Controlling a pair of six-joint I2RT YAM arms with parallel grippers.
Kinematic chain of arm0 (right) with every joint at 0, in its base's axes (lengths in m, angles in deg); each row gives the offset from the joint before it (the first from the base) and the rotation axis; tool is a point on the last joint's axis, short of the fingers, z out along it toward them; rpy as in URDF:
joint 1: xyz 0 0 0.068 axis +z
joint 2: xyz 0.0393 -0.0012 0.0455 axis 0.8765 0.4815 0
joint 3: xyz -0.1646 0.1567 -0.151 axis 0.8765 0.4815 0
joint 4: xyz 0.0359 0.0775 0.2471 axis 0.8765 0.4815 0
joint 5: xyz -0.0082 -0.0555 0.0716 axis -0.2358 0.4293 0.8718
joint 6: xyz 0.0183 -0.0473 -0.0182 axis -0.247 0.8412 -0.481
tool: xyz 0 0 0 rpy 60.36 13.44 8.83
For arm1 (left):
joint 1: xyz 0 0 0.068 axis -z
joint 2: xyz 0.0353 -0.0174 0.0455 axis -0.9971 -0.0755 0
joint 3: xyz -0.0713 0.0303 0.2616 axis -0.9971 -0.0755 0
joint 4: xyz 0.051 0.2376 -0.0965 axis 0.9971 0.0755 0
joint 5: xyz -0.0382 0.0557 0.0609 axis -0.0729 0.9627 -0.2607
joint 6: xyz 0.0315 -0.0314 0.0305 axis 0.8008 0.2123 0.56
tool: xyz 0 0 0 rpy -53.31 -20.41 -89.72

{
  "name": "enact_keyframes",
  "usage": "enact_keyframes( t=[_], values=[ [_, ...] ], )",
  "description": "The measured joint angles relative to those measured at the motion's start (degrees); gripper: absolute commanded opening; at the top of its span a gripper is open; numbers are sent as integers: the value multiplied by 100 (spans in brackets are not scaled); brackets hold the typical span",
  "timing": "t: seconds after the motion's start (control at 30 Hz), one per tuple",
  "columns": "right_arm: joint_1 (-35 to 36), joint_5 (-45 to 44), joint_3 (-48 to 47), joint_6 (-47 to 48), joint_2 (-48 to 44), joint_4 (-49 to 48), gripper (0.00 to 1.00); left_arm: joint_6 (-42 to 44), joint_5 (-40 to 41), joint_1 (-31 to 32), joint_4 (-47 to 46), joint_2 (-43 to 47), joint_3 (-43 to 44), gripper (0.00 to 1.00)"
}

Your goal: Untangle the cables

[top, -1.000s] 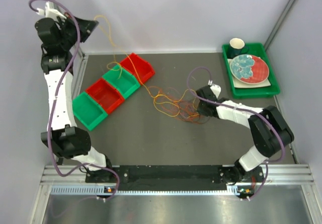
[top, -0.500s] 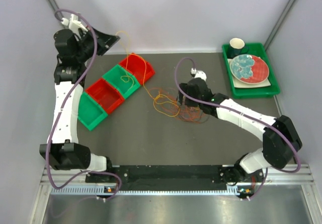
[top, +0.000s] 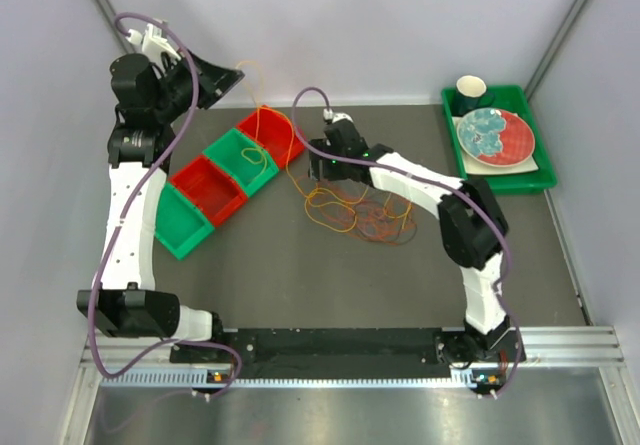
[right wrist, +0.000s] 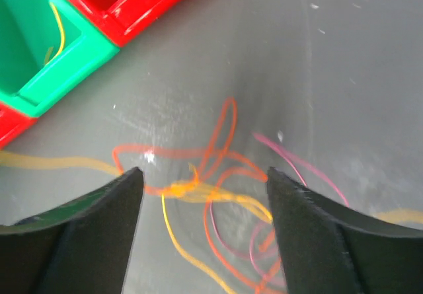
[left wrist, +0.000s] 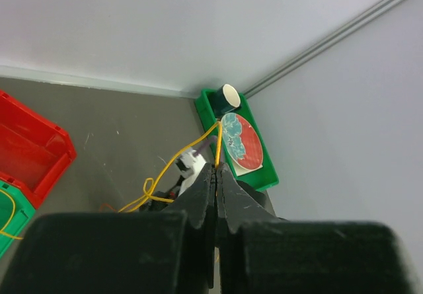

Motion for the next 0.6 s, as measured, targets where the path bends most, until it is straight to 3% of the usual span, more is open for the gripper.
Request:
enact_keyframes(
  t=[0.13, 0.33, 0.57, 0.6],
  values=[
    [0, 227, -699, 35, 697, 192, 0, 4, 17, 2, 52, 4, 0, 0],
    [-9, 186, -654, -120, 732, 295, 0, 66, 149, 2, 127, 4, 33, 0],
    [-258, -22, 1779, -472, -1014, -190, 0, 157, 315, -17, 197, -61, 387, 0],
    [-308, -26, 1932, -481, -1172, -208, 4, 157, 319, -20, 195, -66, 417, 0]
  ],
)
